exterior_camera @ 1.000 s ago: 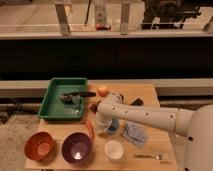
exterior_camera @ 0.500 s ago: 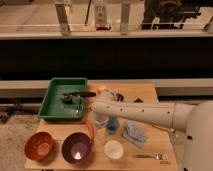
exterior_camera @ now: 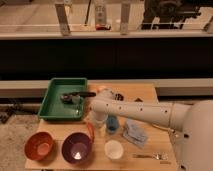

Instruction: Place pepper in red bowl

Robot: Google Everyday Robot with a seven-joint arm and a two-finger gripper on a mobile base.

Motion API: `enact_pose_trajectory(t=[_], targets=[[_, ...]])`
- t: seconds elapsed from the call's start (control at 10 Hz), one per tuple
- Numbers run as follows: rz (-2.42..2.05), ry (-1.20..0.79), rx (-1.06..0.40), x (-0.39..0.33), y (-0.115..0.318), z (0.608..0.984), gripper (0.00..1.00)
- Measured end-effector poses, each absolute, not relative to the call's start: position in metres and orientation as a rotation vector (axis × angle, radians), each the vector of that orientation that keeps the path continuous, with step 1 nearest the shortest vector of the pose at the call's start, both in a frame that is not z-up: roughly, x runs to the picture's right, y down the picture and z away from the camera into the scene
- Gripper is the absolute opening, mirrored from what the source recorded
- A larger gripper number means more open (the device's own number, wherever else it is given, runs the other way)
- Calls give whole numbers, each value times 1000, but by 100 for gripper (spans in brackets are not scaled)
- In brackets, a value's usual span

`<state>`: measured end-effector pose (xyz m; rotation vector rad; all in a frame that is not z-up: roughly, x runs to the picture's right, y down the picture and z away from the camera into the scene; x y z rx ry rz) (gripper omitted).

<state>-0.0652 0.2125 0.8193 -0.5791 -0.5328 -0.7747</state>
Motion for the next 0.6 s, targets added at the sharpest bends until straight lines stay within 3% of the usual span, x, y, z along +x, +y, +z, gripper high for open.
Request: enact_pose_trajectory(t=[0.4,0.6], targets=[[-836,-493,-671,-73,229,836,78],[-822,-466,-699,-73,235,844,61]])
